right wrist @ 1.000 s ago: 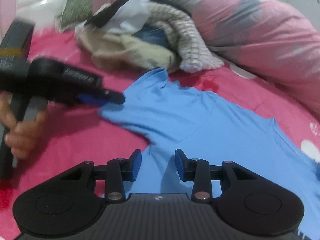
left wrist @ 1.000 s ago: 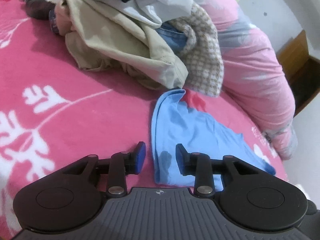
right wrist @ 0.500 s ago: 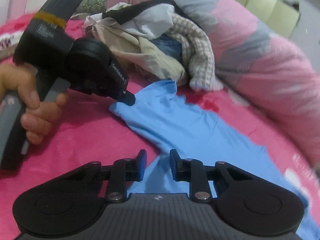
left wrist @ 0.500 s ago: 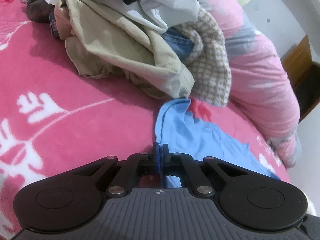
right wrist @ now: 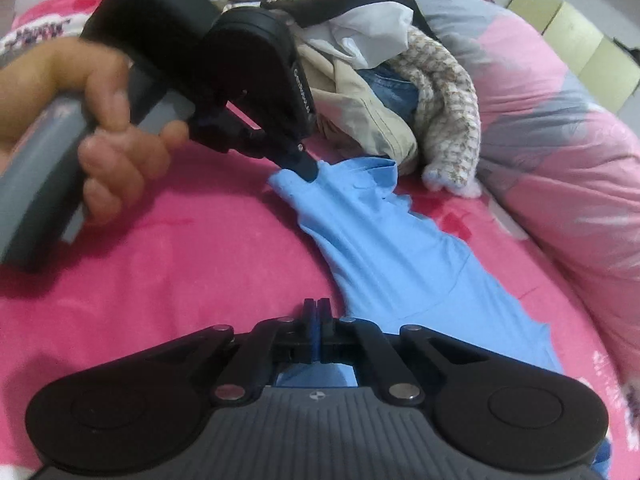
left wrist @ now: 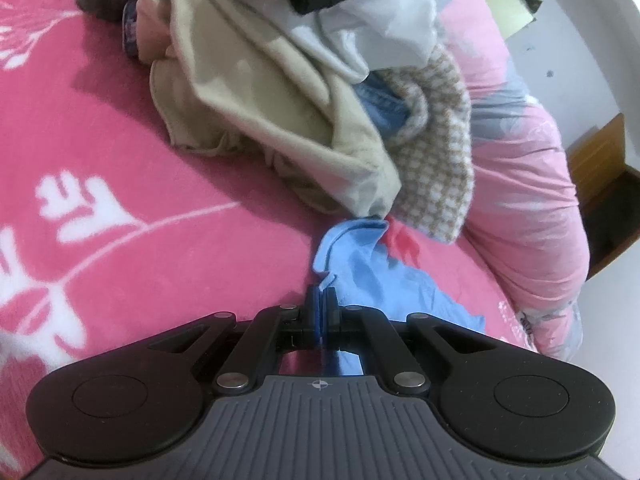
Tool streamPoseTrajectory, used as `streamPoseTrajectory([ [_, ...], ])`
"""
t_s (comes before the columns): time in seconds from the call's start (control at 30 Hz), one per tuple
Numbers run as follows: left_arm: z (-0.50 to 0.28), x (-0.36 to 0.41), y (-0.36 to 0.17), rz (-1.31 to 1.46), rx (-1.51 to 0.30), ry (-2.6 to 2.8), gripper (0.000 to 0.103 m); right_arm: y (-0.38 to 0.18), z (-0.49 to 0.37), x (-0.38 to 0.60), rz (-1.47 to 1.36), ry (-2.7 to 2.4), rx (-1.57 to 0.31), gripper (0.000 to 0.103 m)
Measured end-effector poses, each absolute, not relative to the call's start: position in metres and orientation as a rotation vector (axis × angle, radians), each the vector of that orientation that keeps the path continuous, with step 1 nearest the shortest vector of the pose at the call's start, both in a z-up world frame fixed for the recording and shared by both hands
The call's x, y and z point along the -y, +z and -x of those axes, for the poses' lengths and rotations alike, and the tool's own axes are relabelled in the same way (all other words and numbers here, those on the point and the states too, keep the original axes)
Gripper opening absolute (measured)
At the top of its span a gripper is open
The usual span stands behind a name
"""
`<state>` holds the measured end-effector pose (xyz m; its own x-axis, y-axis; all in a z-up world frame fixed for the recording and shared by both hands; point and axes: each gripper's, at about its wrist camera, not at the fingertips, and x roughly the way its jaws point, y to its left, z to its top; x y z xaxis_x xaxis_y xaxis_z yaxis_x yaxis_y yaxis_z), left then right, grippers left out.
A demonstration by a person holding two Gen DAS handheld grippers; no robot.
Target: Fold clothes
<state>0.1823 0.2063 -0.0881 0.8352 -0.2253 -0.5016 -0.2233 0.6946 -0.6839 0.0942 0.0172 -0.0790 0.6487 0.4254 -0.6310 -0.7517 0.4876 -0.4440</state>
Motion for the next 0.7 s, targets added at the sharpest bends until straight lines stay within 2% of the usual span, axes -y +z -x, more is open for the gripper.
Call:
streamPoseTrajectory([
  [0.23,-0.182,-0.208,-0.089,0.843,-0.601,-0.009,0.000,-0.073,-0.095,-0.029,0.820,0.714,-0.378,0.002],
  [0.7,-0.183,-0.215,-0.093,0.916,-0.605,-0.019,0.000,-0.079,-0.104,-0.043,0.821,0.760,-0.420,0.003],
])
